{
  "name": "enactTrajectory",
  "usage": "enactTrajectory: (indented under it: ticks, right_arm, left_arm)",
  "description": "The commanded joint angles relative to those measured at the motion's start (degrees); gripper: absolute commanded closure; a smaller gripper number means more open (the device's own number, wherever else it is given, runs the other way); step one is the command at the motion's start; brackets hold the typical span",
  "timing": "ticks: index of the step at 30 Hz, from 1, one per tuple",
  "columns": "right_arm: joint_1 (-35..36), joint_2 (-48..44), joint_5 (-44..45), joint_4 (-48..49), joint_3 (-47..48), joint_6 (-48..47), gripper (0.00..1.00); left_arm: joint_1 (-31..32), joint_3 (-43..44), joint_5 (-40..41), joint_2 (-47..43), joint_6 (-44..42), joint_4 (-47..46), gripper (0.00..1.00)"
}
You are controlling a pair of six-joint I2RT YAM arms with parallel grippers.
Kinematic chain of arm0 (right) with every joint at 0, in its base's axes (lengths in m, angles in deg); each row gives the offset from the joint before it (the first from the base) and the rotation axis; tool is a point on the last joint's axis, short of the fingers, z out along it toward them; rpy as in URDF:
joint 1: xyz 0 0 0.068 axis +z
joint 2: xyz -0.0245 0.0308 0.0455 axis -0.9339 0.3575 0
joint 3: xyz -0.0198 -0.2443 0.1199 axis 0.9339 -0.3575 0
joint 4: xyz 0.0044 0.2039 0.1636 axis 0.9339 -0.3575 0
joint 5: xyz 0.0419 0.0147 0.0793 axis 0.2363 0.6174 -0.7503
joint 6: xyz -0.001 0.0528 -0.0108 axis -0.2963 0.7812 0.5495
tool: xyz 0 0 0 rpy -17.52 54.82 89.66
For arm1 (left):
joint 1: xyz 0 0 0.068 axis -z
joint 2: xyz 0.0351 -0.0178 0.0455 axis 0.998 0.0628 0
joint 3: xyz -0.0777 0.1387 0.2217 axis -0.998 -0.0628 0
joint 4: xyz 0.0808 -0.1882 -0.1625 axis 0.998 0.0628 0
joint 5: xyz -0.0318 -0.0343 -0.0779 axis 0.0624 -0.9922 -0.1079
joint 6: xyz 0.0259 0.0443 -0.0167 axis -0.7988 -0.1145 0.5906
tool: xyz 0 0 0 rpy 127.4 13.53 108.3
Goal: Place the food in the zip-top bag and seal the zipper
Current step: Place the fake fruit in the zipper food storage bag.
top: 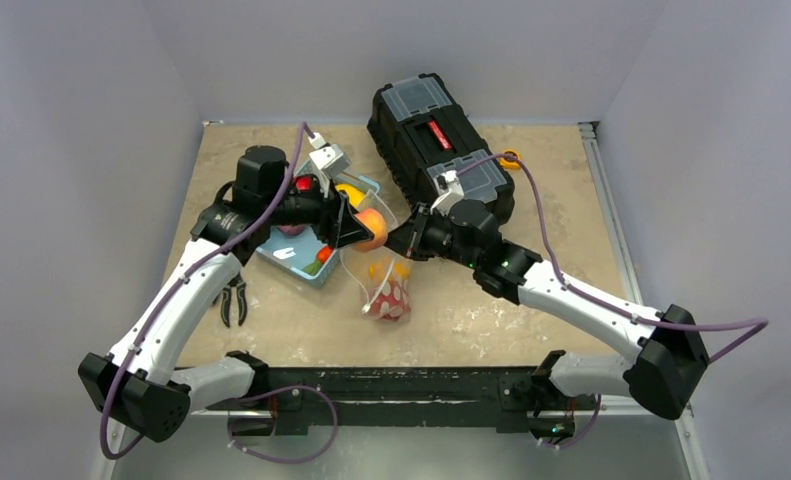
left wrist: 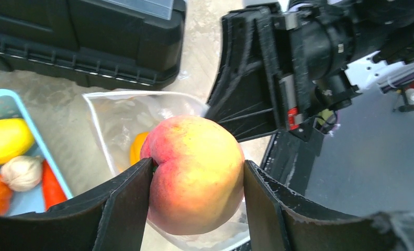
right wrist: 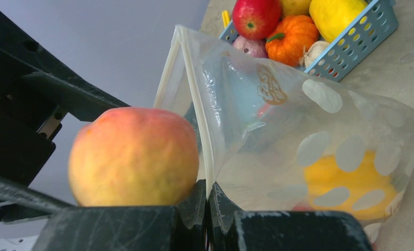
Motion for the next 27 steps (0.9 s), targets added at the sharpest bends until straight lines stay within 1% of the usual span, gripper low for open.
enactTrajectory:
  ticks: [1, 4, 7, 13, 17, 18, 19, 23, 25, 27]
  right_arm:
    - [-0.1, -3.9, 2.5, 2.6, 0.6, -1.1, 1.00]
    - [-0.1, -4.1, 2.4, 3.5, 0.4, -1.5, 1.00]
    - [-0.1, -3.8, 1.6, 3.4, 0.6, -1.6, 1.00]
    - [-0.1, -4.4, 0.7, 4.4, -0.6, -1.5, 1.00]
    - [-0.1, -4.5, 0.3, 5.0, -0.5, -1.4, 1.00]
    - [-0.1, -4.4, 0.0, 4.8, -0.3, -1.3, 1.00]
    - [-0.1, -4.5, -0.2, 4.7, -0.1, -1.1, 1.00]
    - [-0.1, -4.6, -0.6, 5.0, -0.8, -1.0, 1.00]
    - [-0.1, -4.3, -0.7, 5.3, -1.2, -0.9, 1.00]
    - [-0.1, -3.9, -1.3, 5.7, -1.0, -0.8, 1.00]
  left_arm:
    - [0.3, 4.2, 5.6, 0.3, -4.9, 3.9, 0.81]
    - [0.4, 4.2, 6.7, 0.3, -5.7, 4.2, 0.72]
    - [0.4, 4.1, 6.6, 0.5, -6.1, 4.4, 0.66]
    - [0.5, 4.7, 9.0, 1.9, -6.5, 5.7, 0.65]
    - [0.7, 5.1, 10.9, 2.2, -6.5, 6.1, 0.61]
    - [0.8, 4.8, 11.6, 2.2, -6.2, 5.8, 0.59]
    - [0.9, 4.6, 12.7, 2.2, -5.8, 5.4, 0.52]
    - [1.5, 4.0, 14.9, 2.2, -4.1, 3.7, 0.34]
    - [2.0, 3.4, 15.0, 1.8, -2.6, 2.6, 0.26]
    - [2.1, 3.1, 15.2, 1.5, -2.1, 2.2, 0.22]
